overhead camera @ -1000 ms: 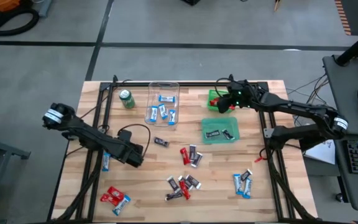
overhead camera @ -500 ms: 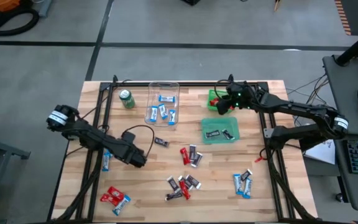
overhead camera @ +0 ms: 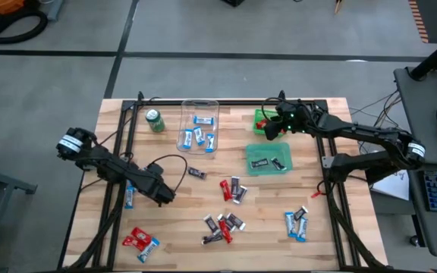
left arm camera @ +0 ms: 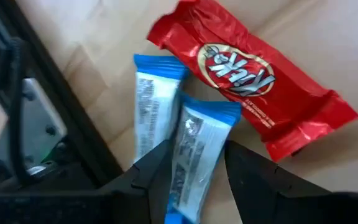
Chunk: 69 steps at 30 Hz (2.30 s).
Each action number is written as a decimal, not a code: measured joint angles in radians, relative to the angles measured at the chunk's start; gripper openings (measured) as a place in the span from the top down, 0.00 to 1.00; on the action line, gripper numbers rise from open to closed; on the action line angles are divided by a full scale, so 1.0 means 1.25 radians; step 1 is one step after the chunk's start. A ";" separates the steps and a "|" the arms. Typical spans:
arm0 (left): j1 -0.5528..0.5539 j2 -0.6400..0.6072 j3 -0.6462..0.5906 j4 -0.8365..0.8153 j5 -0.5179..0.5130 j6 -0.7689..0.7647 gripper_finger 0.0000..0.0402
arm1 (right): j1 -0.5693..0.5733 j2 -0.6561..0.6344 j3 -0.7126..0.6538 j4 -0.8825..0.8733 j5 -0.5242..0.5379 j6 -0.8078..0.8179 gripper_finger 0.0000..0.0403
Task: Sort candy
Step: Put the white candy into the transparent bin
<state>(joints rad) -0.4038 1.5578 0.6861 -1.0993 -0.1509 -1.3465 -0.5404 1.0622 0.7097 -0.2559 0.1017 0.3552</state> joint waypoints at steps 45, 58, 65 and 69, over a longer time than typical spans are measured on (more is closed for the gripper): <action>-0.182 -0.011 0.006 1.564 -0.393 1.183 0.99 | 0.530 0.002 -0.119 0.461 -0.193 -0.258 0.67; -0.106 0.041 -0.098 1.804 -0.395 1.112 0.99 | 0.565 0.160 -0.127 0.711 -0.192 -0.215 0.58; -0.096 0.087 -0.079 1.822 -0.394 1.111 0.99 | 0.565 0.252 -0.126 0.858 -0.193 -0.191 0.47; -0.081 0.111 -0.054 1.844 -0.392 1.108 0.99 | 0.565 0.290 -0.095 0.861 -0.195 -0.193 0.46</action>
<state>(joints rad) -0.5055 1.6966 0.6190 1.2058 -0.6408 0.0380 0.1661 1.4243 0.5914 0.8206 -0.1422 0.1137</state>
